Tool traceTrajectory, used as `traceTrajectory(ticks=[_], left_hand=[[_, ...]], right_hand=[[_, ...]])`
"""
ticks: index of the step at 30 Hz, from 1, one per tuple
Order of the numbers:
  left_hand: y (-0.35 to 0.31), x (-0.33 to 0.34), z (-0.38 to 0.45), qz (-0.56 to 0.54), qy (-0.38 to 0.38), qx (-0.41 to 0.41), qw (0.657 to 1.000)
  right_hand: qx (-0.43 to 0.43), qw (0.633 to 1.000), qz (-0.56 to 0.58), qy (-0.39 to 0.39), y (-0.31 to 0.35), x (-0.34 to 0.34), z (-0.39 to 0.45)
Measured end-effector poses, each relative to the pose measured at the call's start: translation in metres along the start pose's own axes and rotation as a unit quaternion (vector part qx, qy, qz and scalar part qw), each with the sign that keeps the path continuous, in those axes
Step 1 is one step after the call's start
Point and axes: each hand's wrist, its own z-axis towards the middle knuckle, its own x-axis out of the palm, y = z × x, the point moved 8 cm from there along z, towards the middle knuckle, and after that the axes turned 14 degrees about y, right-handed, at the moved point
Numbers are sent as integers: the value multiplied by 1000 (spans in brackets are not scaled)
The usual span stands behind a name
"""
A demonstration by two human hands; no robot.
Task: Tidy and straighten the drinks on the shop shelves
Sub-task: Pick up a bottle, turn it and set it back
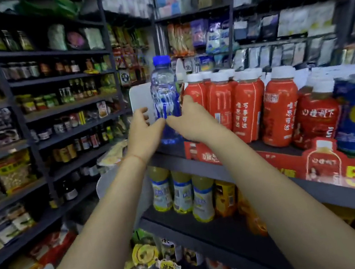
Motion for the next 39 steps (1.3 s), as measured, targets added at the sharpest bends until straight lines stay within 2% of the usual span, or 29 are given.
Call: traceTrajectory(ticks=[3, 5, 7, 11, 14, 16, 18, 20, 22, 27, 33, 36, 39], left_hand=[[6, 12, 25, -70, 85, 23, 994], [12, 17, 35, -91, 109, 42, 989], [16, 17, 40, -104, 112, 55, 987], [12, -1, 32, -155, 60, 96, 981], [10, -17, 17, -268, 74, 131, 952], [9, -24, 2, -332, 91, 139, 929], [8, -23, -15, -416, 132, 138, 889], [4, -13, -36, -488, 202, 134, 839], [5, -2, -59, -526, 242, 104, 808], [-5, 37, -134, -548, 258, 54, 794], [-11, 116, -267, -518, 266, -38, 812], [-24, 181, -356, -516, 314, -110, 789], [-44, 255, -435, -505, 364, -176, 763]], right_hand=[[32, 999, 7, -27, 0, 6, 17], [38, 998, 19, -56, 0, 8, 19], [44, 995, 34, -87, 1, 9, 16], [12, 988, 62, -141, 17, 14, 8], [-51, 983, 96, -149, 35, 22, -2], [-108, 978, 73, -165, 53, 28, -18], [-156, 972, 30, -174, 69, 39, -38], [-164, 971, 25, -173, 71, 47, -55], [-152, 970, 38, -185, 62, 45, -74], [-94, 978, 57, -176, 28, 46, -140], [27, 980, 137, -139, -51, 56, -279], [103, 951, 272, -103, -102, 68, -371], [169, 907, 355, -151, -157, 61, -466]])
